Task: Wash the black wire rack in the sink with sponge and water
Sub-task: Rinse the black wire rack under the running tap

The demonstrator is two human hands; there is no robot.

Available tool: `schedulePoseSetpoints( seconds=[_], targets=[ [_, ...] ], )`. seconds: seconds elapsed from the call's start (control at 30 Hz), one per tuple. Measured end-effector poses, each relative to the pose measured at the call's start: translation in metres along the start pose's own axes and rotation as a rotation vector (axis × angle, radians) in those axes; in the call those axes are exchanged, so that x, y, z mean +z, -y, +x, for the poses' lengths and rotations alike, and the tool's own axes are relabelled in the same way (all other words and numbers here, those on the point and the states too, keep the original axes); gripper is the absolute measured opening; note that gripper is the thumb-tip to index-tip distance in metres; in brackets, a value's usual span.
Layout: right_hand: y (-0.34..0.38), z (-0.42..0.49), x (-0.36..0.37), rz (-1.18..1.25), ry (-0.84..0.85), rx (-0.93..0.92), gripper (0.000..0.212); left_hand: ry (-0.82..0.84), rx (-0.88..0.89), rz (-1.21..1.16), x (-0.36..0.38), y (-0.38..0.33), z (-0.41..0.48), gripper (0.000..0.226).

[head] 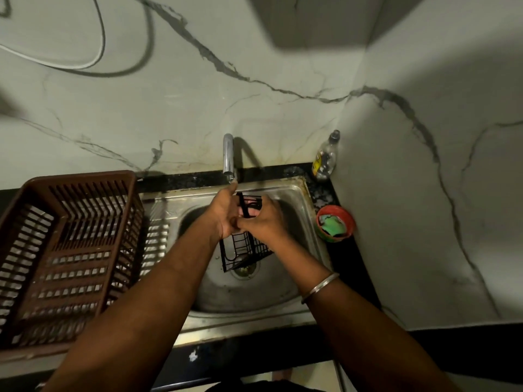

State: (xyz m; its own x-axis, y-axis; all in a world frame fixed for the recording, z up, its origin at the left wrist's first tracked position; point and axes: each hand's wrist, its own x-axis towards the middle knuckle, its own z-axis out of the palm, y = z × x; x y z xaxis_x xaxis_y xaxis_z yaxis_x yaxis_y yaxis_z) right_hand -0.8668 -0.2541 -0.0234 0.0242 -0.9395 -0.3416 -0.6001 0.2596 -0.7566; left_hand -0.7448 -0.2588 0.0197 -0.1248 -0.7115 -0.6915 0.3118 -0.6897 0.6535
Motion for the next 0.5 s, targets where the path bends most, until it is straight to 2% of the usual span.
schedulePoseSetpoints(
  seconds=[0.1, 0.2, 0.27, 0.33, 0.4, 0.5],
  targets=[
    [0.0, -0.002, -0.009, 0.057, -0.016, -0.003, 0.081, -0.001, 0.024, 0.089, -0.001, 0.0, -0.004, 0.078],
    [0.0, -0.005, -0.017, 0.111, -0.052, -0.03, 0.07, -0.001, 0.045, 0.184, -0.009, -0.005, -0.009, 0.08],
    [-0.004, -0.007, -0.025, 0.166, -0.051, -0.006, 0.075, -0.114, 0.087, 0.271, -0.023, -0.004, -0.01, 0.071],
    [-0.012, -0.004, -0.036, 0.25, -0.047, 0.061, 0.075, -0.285, 0.184, 0.294, -0.039, 0.001, -0.012, 0.045],
    [-0.02, -0.002, -0.045, 0.377, -0.01, 0.148, 0.063, -0.442, 0.283, 0.291, -0.059, 0.011, -0.013, 0.025],
    [-0.032, -0.002, -0.057, 0.573, 0.024, 0.249, 0.048, -0.647, 0.396, 0.498, -0.088, 0.027, -0.002, 0.018]
  ],
)
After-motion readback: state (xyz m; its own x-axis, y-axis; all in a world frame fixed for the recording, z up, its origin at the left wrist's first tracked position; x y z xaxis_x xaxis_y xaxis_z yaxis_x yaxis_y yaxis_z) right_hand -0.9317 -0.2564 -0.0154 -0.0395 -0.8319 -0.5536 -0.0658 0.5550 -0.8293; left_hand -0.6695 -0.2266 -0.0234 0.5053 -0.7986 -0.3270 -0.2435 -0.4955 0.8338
